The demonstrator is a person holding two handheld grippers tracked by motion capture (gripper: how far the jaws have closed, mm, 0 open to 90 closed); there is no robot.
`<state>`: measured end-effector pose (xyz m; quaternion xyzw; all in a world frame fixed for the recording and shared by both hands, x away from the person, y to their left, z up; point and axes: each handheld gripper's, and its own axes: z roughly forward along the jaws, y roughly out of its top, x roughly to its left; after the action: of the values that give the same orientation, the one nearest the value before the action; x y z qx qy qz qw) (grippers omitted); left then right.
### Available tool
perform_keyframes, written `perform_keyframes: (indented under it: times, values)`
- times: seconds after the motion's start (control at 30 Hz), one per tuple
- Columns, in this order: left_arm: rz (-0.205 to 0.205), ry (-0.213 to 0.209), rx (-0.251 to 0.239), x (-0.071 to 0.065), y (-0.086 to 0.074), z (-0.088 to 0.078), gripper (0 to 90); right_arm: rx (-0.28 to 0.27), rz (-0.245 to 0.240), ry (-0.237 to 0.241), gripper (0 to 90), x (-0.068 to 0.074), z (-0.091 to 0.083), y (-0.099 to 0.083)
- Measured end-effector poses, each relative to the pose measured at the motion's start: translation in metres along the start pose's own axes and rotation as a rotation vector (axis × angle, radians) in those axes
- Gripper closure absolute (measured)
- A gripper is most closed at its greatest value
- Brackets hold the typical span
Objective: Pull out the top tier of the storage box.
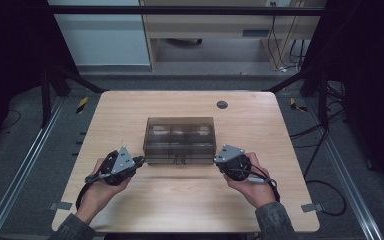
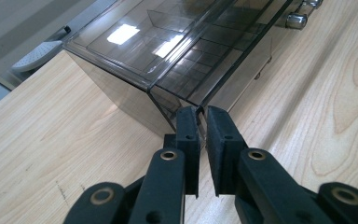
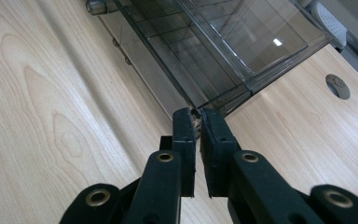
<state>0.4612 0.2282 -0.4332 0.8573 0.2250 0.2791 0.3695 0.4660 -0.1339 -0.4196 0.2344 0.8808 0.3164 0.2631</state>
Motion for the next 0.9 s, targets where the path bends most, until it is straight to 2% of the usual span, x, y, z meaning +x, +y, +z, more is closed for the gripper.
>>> perform_keyframes:
  times: [0.43,0.9]
  values:
    - [-0.005,-0.008,-0.010,-0.005,-0.003,-0.005,83.6,0.001,-0.005,0.008,84.8,0.003,-0.003,-0.002]
    - [-0.013,-0.014,0.000,-0.011,-0.004,-0.010,83.9,-0.009,-0.009,0.012,84.9,0.006,-0.007,-0.005]
